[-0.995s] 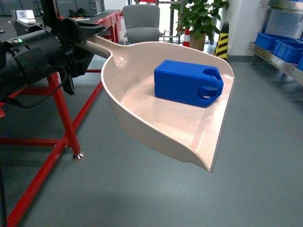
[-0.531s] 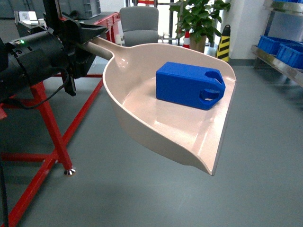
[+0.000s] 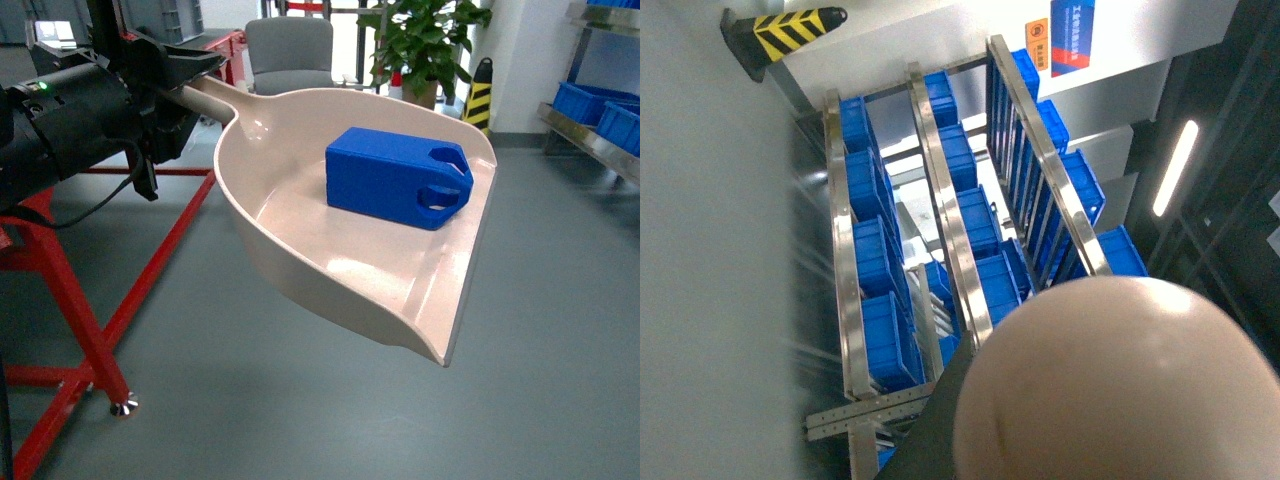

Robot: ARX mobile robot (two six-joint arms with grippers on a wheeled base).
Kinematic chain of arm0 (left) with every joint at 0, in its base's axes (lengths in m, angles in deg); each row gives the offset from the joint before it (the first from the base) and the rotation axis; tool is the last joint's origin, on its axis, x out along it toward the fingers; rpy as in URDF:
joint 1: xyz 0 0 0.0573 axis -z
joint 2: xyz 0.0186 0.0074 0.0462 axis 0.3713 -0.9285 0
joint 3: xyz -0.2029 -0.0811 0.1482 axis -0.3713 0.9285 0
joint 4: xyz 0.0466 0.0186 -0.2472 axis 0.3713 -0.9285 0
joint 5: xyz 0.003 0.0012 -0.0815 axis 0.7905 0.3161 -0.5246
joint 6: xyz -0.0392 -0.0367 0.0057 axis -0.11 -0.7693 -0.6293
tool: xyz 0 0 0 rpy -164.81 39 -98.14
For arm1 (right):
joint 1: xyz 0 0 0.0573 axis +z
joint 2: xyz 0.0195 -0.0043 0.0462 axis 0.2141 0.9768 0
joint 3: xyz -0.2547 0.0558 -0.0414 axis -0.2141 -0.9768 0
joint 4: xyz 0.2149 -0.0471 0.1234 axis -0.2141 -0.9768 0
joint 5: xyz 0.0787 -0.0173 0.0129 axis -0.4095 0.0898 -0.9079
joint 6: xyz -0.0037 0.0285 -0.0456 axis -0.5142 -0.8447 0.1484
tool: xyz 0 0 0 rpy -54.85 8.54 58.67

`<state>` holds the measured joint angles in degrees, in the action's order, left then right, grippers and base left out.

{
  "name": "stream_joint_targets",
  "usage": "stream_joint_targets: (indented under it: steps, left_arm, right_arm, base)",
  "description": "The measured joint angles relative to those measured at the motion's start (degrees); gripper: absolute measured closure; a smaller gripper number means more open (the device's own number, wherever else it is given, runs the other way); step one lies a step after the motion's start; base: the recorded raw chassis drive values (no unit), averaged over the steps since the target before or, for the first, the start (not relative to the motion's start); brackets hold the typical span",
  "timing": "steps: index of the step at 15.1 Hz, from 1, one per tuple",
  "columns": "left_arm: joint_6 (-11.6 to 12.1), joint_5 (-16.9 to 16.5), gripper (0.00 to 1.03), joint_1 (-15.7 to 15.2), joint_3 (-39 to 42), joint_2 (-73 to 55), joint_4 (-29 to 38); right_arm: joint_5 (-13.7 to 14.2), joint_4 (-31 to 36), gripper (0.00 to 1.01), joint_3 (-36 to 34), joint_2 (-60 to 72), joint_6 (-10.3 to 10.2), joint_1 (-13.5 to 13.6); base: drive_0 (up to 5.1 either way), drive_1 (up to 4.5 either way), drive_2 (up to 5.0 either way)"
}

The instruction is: Place part in tray to right shelf

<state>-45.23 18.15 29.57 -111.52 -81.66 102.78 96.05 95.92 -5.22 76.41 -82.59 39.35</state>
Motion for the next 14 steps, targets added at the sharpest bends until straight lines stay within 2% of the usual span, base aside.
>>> stream_joint_targets:
  steps: [3, 5, 8, 14]
  left_arm:
    - [0.04, 0.26, 0.89, -0.28, -0.02, -0.02, -0.31]
    - [-0.02, 0.50, 0.89, -0.68, -0.02, 0.00, 0.13]
    - [-0.02, -0.24, 0.89, 0.63, -0.02, 0.00, -0.07]
    - [-0.02, 0.11, 0.89, 0.02, -0.02, 0.00, -0.13]
  right_arm:
    - [-0.02, -0.24, 0.03, 0.15, 0.13, 0.00, 0.00]
    - [-0.02, -0.24, 0.03, 0.15, 0.02, 0.00, 0.00]
    - [0.00, -0.17, 0.03, 0.13, 0.00, 0.00, 0.02]
    - [0.00, -0.20, 0.03, 0.13, 0.00, 0.00, 0.02]
  base:
    - [0.2, 4.52, -4.2]
    - [-2.1, -2.14, -2.1]
    - [-1.9, -1.87, -1.9]
    - [-1.6, -1.56, -1.6]
